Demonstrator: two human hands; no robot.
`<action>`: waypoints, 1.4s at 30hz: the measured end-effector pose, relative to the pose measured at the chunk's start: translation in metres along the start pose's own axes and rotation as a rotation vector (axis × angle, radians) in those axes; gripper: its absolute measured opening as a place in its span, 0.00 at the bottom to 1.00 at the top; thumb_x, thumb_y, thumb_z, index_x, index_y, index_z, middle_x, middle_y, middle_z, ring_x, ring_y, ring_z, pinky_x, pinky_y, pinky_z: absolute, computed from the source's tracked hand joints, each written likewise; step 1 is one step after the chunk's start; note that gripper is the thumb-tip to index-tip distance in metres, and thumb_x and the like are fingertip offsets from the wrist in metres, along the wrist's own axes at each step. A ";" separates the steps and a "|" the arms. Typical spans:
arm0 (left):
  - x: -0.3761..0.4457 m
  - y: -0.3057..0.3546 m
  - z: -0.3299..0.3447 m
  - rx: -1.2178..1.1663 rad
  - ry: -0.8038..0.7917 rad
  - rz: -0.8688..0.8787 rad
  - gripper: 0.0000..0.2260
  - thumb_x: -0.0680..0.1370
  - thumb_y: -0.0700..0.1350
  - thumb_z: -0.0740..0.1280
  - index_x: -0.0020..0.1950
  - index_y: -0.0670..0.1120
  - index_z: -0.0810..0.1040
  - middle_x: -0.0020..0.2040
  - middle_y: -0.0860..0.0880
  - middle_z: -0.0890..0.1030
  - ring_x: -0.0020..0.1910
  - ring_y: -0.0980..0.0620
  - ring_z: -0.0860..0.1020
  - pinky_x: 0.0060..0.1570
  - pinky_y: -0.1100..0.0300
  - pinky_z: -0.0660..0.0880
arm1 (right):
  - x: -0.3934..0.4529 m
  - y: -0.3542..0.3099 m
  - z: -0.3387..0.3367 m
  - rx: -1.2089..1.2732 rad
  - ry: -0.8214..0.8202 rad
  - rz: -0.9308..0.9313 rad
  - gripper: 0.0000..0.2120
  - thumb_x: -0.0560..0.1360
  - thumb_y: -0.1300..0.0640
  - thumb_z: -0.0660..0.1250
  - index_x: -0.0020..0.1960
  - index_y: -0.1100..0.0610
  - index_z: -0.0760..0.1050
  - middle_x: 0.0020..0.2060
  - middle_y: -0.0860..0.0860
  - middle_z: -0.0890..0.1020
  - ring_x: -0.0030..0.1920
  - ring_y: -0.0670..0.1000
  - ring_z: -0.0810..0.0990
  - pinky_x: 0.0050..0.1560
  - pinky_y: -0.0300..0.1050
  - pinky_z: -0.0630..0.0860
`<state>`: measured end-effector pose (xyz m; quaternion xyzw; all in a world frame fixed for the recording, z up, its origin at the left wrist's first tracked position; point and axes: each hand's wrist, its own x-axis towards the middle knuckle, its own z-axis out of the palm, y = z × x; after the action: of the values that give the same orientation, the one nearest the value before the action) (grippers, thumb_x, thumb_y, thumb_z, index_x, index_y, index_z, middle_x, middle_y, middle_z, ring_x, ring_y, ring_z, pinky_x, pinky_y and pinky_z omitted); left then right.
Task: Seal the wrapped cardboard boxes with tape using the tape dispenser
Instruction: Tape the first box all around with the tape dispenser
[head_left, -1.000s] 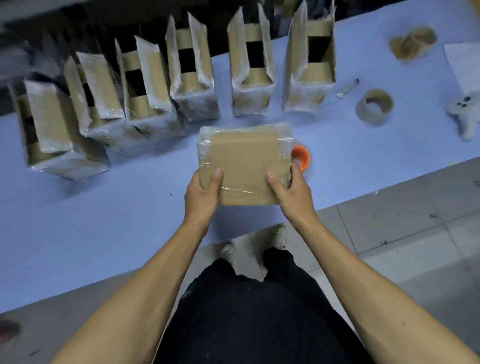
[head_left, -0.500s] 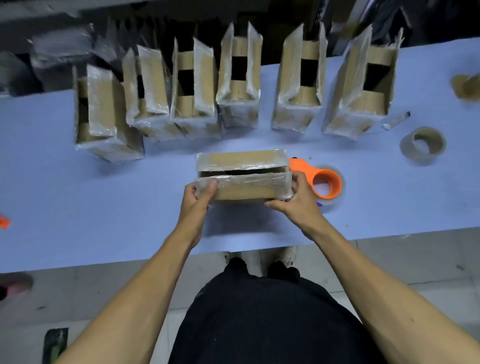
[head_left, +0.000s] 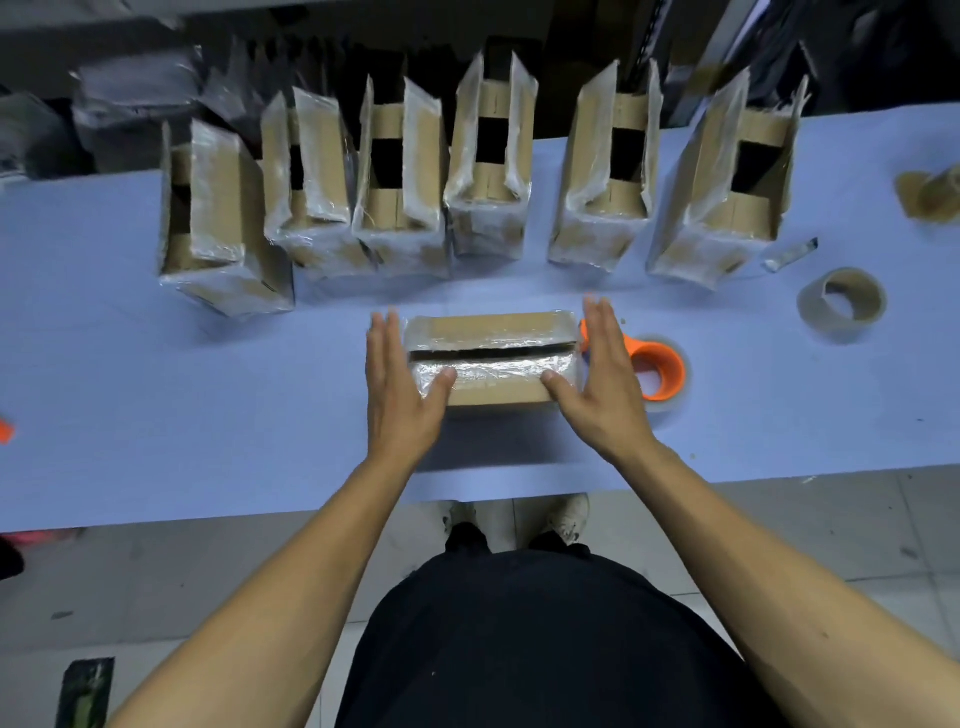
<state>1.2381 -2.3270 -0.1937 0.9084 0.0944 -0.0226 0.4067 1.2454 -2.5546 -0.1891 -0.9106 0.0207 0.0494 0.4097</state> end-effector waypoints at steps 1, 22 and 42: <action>0.001 0.002 0.000 0.149 -0.007 0.159 0.31 0.82 0.44 0.66 0.82 0.48 0.55 0.83 0.47 0.51 0.82 0.46 0.47 0.77 0.50 0.49 | 0.002 -0.004 -0.001 -0.160 -0.002 -0.134 0.36 0.77 0.59 0.68 0.80 0.56 0.55 0.80 0.55 0.52 0.79 0.53 0.53 0.76 0.45 0.52; 0.022 0.009 0.020 0.842 -0.361 0.437 0.36 0.80 0.63 0.42 0.82 0.43 0.48 0.83 0.46 0.47 0.82 0.46 0.43 0.77 0.41 0.41 | 0.022 0.008 0.000 -0.646 -0.349 -0.374 0.32 0.83 0.43 0.54 0.81 0.56 0.50 0.80 0.53 0.49 0.80 0.55 0.44 0.77 0.54 0.40; 0.022 0.015 0.035 0.821 -0.304 0.465 0.34 0.82 0.62 0.49 0.82 0.45 0.50 0.83 0.48 0.49 0.82 0.46 0.44 0.77 0.41 0.42 | 0.019 0.056 -0.034 -0.462 -0.132 0.232 0.32 0.73 0.66 0.67 0.74 0.59 0.60 0.56 0.59 0.77 0.49 0.57 0.76 0.40 0.50 0.74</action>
<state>1.2636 -2.3597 -0.2090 0.9771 -0.1877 -0.0986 0.0189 1.2620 -2.6171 -0.2109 -0.9664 0.0866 0.1588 0.1829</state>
